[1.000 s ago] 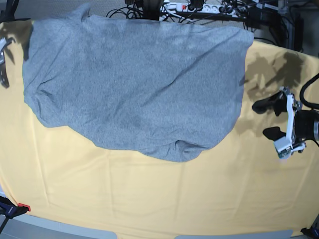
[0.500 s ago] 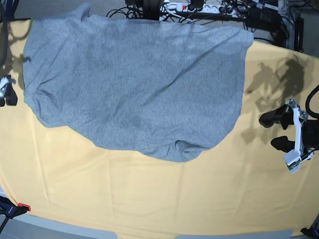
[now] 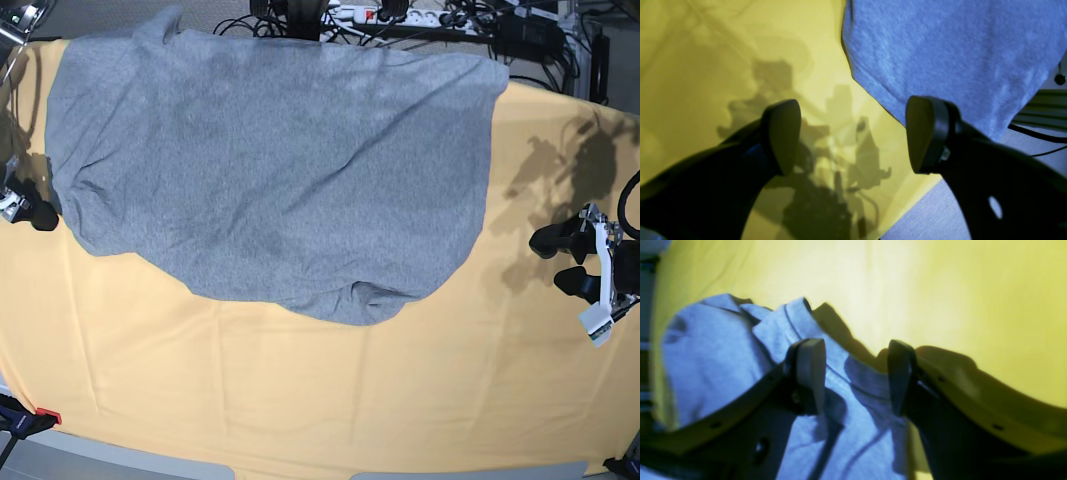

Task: Layout the t-shirt on the table in an organized manner, then fold the t-shirt properly
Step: 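Release the t-shirt and move both grippers back beside it, then grasp the t-shirt hem with the right gripper and pull it outward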

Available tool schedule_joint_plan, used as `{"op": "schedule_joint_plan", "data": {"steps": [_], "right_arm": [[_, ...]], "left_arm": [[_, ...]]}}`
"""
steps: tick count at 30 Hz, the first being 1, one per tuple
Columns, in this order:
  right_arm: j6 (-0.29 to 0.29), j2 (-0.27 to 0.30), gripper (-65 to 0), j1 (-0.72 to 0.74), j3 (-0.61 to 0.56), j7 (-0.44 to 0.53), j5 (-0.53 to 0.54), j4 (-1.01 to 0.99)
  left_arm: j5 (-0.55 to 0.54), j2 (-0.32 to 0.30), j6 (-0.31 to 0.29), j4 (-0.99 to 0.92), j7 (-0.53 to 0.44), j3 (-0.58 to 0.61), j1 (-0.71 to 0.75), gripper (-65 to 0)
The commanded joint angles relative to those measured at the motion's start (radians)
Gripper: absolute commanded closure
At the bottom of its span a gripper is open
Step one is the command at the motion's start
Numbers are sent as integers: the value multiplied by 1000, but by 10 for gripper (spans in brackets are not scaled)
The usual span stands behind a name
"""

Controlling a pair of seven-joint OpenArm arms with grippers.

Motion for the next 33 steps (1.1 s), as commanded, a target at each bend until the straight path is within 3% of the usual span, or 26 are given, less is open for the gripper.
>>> {"op": "schedule_joint_plan", "data": {"steps": [1, 8, 10, 14, 16, 19, 24, 30, 33], "right_arm": [[14, 23, -317, 31, -5, -3, 39, -6], [44, -32, -304, 48, -102, -23, 43, -45], [44, -33, -239, 51, -116, -26, 43, -45], [44, -20, -39, 53, -113, -59, 58, -14], [44, -16, 0, 53, -108, -119, 87, 20], [44, -16, 0, 53, -73, -224, 140, 91], [44, -18, 0, 42, 49, -231, 140, 253], [44, -17, 0, 42, 166, -231, 80, 355], [44, -18, 0, 42, 169, -231, -19, 355]], "left_arm": [[-16, -22, 0, 9, -19, -14, -23, -494], [-16, -22, 0, 9, -23, -14, -23, -494], [-15, -22, 0, 9, -24, -14, -23, -494], [-15, -22, 0, 9, -24, -14, -23, -494], [-15, -22, 0, 9, -24, -14, -23, -494], [-15, -22, 0, 9, -24, -14, -23, -494], [-15, -22, 0, 9, -24, -14, -23, -494], [-15, -22, 0, 9, -24, -14, -23, -494], [-15, -22, 0, 9, -24, -14, -23, -494]]}}
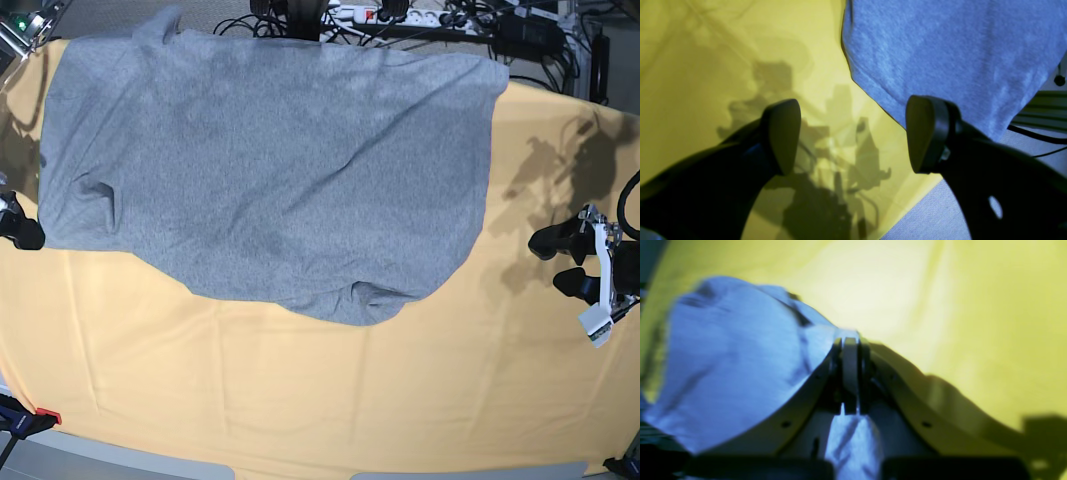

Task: Layout the t-shirt on the table in an organized manner, then fold the t-shirt properly
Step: 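Grasp the t-shirt hem with the right gripper and pull it outward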

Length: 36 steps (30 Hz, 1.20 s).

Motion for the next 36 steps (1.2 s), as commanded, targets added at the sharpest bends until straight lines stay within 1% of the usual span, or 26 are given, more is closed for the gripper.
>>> {"op": "schedule_joint_plan", "data": {"steps": [1, 5, 7, 9, 13, 14, 16, 18, 21, 24, 27, 32, 36], "right_arm": [[5, 29, 0, 15, 8, 15, -16, 16], [5, 30, 0, -18, 8, 38, -181, 16], [-34, 30, 0, -36, 8, 38, -250, 16], [-55, 30, 0, -62, 8, 30, -283, 23], [-53, 30, 0, -134, 8, 15, -272, 93], [-46, 30, 0, -157, 8, 15, -261, 125], [-14, 30, 0, -212, 8, 15, -228, 209], [2, 30, 0, -266, 8, 15, -192, 307], [5, 29, 0, -354, 8, 15, -139, 446], [5, 29, 0, -436, 8, 15, -133, 536], [5, 29, 0, -504, 8, 15, -133, 569], [5, 30, 0, -596, 8, 15, -133, 570], [5, 30, 0, -630, 8, 15, -134, 570]], "left_arm": [[-15, -25, 0, 9, -16, -14, -23, -494], [-15, -25, 0, 9, -18, -14, -23, -494], [-15, -25, 0, 9, -19, -14, -23, -494], [-15, -25, 0, 9, -20, -14, -23, -494], [-15, -25, 0, 9, -20, -14, -23, -494], [-15, -25, 0, 9, -20, -14, -23, -494], [-16, -25, 0, 9, -20, -14, -23, -494], [-15, -25, 0, 9, -20, -14, -23, -494], [-15, -25, 0, 9, -20, -14, -23, -494], [-15, -25, 0, 9, -19, -14, -23, -494], [-15, -25, 0, 9, -20, -14, -23, -494], [-16, -25, 0, 9, -20, -14, -23, -494], [-16, -25, 0, 9, -20, -14, -23, -494]]}}
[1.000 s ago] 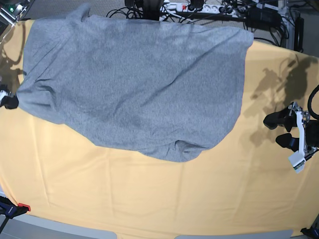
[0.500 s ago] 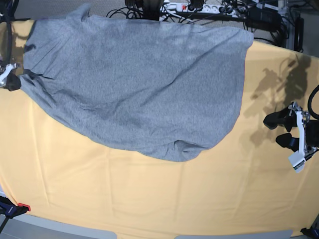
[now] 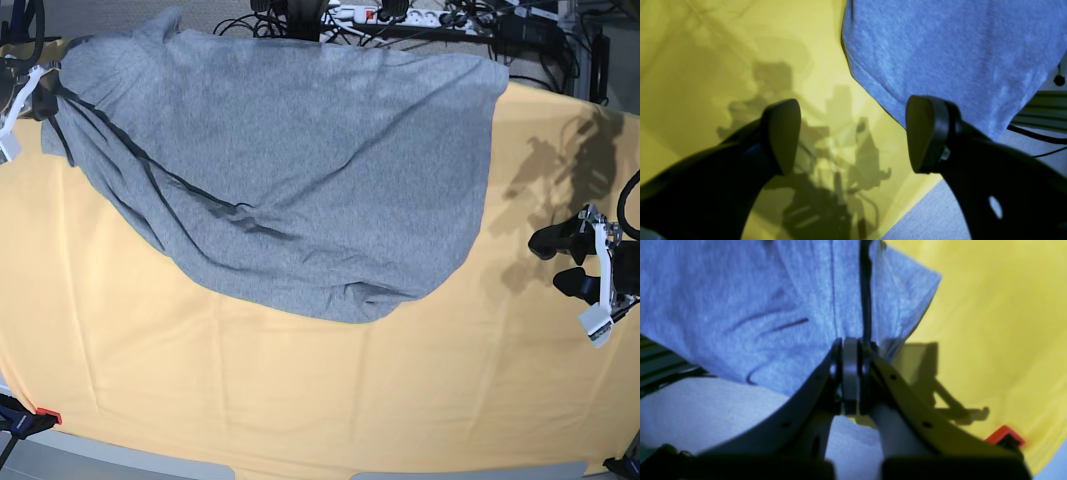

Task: Layout the t-shirt on the table in an organized manner, then fold the t-shirt properly
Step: 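Grasp the t-shirt hem with the right gripper and pull it outward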

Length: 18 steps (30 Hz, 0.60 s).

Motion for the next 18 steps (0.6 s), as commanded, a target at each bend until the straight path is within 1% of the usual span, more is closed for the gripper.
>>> {"op": "schedule_joint_plan", "data": {"steps": [1, 2, 3, 5, 6, 7, 10, 14, 15, 16, 17, 18], "right_arm": [[5, 26, 0, 1, 10, 7, 6, 13], [5, 26, -15, 1, 10, 7, 7, 13], [5, 26, -82, 2, 10, 7, 7, 13], [5, 26, -244, 16, 11, 7, 7, 13], [5, 26, -303, 28, 11, 7, 7, 13], [5, 26, -329, 45, 11, 7, 8, 13], [5, 26, -330, 108, 11, 7, 66, 13], [5, 23, -330, 189, 10, 7, 251, 13], [5, 19, -330, 208, 8, 34, 279, 13], [5, 14, -329, 225, 2, 71, 281, 13], [5, 14, -329, 246, -11, 108, 256, 13], [5, 14, -329, 267, -29, 139, 208, 12]], "left_arm": [[-16, -25, 0, 9, -19, -14, -23, -494], [-16, -25, 0, 9, -19, -14, -23, -494], [-15, -25, 0, 9, -19, -14, -23, -494], [-15, -25, 0, 9, -19, -14, -23, -494], [-15, -25, 0, 9, -19, -14, -23, -494], [-15, -25, 0, 9, -19, -14, -23, -494], [-15, -25, 0, 9, -19, -14, -22, -494], [-15, -25, 0, 9, -19, -14, -22, -494], [-14, -25, 0, 9, -19, -14, -23, -494], [-15, -25, 0, 9, -19, -14, -23, -494], [-15, -25, 0, 9, -19, -14, -23, -494], [-15, -25, 0, 9, -19, -14, -23, -494]]}}
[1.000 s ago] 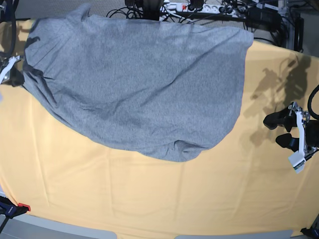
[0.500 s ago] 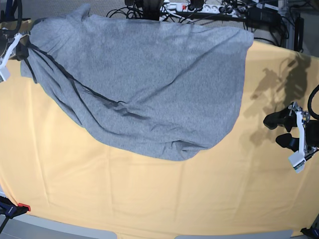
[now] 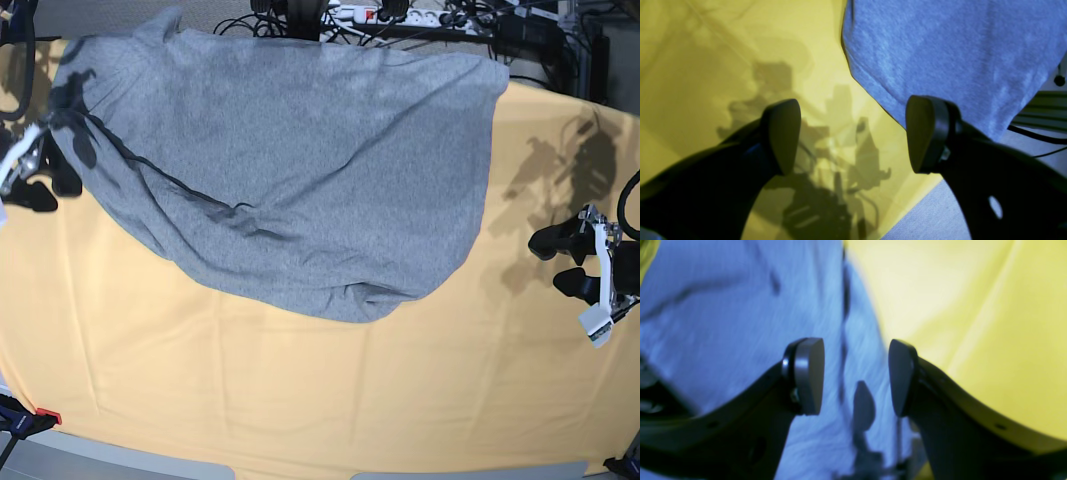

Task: Layout the t-shirt on the table in an organized manner, then fold the t-shirt properly
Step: 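Grasp the t-shirt hem with the right gripper and pull it outward, then lift the gathered hem with the right gripper and drag it along the shirt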

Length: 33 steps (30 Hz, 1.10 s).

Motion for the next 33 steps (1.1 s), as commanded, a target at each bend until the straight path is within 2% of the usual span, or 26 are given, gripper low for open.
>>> {"op": "schedule_joint_plan", "data": {"steps": [1, 3, 8, 12, 17, 20, 25, 33], "right_arm": [[5, 23, -329, 27, -15, 34, -38, 12], [5, 23, -330, 61, -77, 86, -126, -3], [5, 23, -330, 148, -262, 188, -262, -143], [-47, 20, -330, 245, -332, 207, -275, -282], [-31, 3, -330, 333, -334, 206, -266, -459], [3, 0, -330, 362, -334, 159, -211, -552], [5, 0, -330, 375, -334, 28, -7, -621], [5, 0, -330, 389, -334, -79, 199, -621]], "left_arm": [[-15, -25, 0, 9, -19, -14, -23, -494], [-15, -25, 0, 9, -19, -14, -23, -494], [-14, -25, 0, 9, -19, -14, -23, -494], [-4, -25, 0, 9, -19, -14, -23, -494], [-3, -25, 0, 9, -19, -14, -23, -494], [-4, -25, 0, 9, -19, -14, -23, -494], [-4, -25, 0, 9, -19, -14, -23, -494], [-4, -25, 0, 9, -19, -14, -22, -494]]}}
